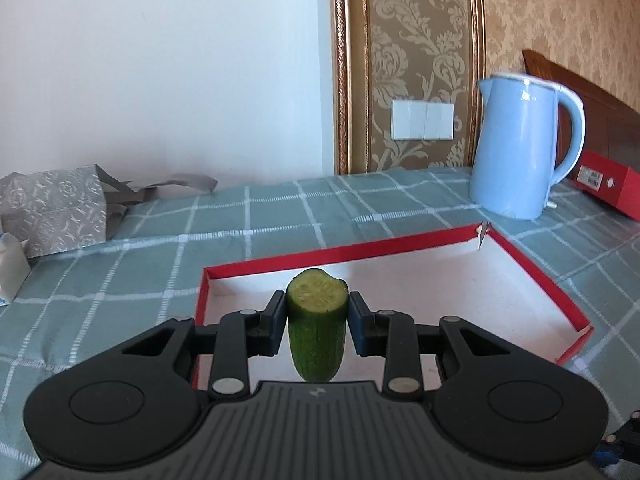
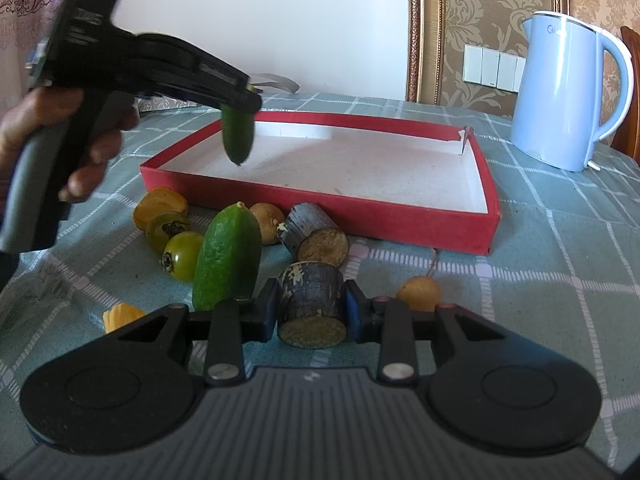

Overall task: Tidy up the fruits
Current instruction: 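Lift the cucumber with the left tool and release it inside the red tray, then carry the wooden log piece with the right tool and release it in the tray, then grasp the yellow pepper with the left tool while the right tool grasps a small round fruit, then lift the yellow pepper with the left tool and release it in the tray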

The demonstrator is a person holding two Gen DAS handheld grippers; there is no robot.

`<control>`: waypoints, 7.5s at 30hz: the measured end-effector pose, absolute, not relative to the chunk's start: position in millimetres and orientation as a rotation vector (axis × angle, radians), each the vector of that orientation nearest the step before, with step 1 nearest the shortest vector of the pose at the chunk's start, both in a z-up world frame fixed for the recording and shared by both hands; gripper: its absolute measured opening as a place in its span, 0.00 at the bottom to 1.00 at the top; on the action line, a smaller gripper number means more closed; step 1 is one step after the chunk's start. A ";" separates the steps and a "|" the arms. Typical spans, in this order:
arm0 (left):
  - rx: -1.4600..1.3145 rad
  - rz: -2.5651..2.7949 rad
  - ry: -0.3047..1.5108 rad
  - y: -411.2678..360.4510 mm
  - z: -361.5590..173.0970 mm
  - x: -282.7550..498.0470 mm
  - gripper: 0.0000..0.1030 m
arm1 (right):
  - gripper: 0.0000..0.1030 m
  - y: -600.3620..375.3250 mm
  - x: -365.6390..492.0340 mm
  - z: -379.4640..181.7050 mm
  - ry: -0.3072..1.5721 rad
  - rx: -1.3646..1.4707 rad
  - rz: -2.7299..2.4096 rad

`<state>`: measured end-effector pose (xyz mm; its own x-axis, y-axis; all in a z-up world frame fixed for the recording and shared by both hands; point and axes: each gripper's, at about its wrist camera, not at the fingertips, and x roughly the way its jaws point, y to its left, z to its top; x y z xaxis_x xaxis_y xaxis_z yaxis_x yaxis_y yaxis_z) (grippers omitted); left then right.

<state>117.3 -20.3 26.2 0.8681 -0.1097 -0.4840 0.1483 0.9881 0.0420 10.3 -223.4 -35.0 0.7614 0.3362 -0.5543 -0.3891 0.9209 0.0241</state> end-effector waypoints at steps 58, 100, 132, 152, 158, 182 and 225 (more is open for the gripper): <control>-0.065 -0.052 0.524 34.5 -3.0 29.7 0.73 | 0.31 -227.4 20.7 -4.0 0.479 -0.145 0.299; -0.027 -0.073 0.539 30.7 -9.8 11.0 0.73 | 0.71 -281.8 6.4 0.7 0.453 -0.088 0.212; 0.133 -0.377 0.442 -18.2 -14.6 -64.7 0.85 | 0.24 -265.2 36.1 -32.8 0.588 -0.065 0.275; 0.187 -0.439 0.592 -56.0 -33.0 -58.0 0.68 | 0.24 -266.8 36.1 -33.0 0.589 -0.052 0.280; 0.156 -0.444 0.591 -51.5 -30.8 -57.5 0.49 | 0.24 -266.9 36.1 -33.0 0.589 -0.052 0.279; 0.068 -0.266 0.600 -24.4 -26.3 -40.8 0.49 | 0.24 -263.7 35.0 -32.8 0.588 -0.079 0.272; 0.083 -0.013 0.443 -3.9 30.6 52.9 0.49 | 0.24 -262.2 34.5 -32.6 0.588 -0.085 0.271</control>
<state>52.9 -3.9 30.6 0.9036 0.0053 -0.4283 0.0306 0.9966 0.0770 34.5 -262.2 -32.6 0.7981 0.2276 -0.5579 -0.2759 0.9612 -0.0026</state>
